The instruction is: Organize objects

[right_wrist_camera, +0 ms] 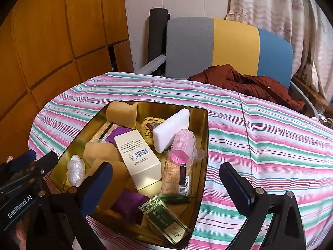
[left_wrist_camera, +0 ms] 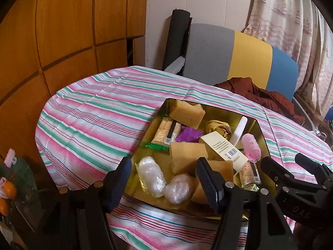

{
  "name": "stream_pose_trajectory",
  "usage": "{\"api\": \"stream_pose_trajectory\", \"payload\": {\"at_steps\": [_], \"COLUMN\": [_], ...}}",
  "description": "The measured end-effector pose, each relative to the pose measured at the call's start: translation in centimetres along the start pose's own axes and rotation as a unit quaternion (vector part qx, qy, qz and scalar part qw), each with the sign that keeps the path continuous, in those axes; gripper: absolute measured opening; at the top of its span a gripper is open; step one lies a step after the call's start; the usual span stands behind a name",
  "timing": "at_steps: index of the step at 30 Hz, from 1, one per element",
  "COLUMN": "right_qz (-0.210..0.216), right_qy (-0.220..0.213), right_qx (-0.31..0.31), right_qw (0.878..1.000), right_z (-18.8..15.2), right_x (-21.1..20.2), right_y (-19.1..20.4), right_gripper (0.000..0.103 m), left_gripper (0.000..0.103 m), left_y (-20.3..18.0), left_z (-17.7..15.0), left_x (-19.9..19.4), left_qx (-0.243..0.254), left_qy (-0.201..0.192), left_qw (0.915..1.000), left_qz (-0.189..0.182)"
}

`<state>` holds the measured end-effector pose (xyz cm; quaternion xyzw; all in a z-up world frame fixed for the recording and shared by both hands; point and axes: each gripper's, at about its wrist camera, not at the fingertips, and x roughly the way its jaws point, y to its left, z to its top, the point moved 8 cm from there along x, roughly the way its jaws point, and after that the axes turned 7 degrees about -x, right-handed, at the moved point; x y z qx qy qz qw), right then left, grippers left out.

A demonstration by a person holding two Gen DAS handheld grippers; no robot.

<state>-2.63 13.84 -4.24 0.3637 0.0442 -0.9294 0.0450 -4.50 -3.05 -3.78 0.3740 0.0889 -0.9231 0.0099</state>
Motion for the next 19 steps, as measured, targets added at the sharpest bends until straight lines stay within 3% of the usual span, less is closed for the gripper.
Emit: {"api": "stream_pose_trajectory", "payload": {"at_steps": [5,11,16,19], "right_qz": [-0.002,0.000,-0.002,0.001], "right_qy": [-0.002,-0.003,-0.004,-0.002], "right_qx": [-0.001,0.002,0.004,0.005], "right_qw": [1.000,1.000,1.000,1.000], "right_z": [0.1,0.1,0.1,0.0], "right_x": [-0.1,-0.1,-0.1,0.0], "right_y": [0.0,-0.2,-0.3,-0.4], "right_gripper": [0.103,0.103,0.103,0.103], "left_gripper": [0.065,0.065,0.063,0.063], "left_y": [-0.3,-0.1,0.2,-0.2], "left_z": [0.0,0.0,0.3,0.4], "left_x": [-0.2,-0.2,-0.7,-1.0], "left_qx": [0.008,0.020,0.035,0.042], "left_qy": [-0.004,-0.008,-0.038,-0.044], "left_qw": [1.0000,0.9989,0.9960,0.9958], "left_qz": [0.004,0.041,0.074,0.068]}}
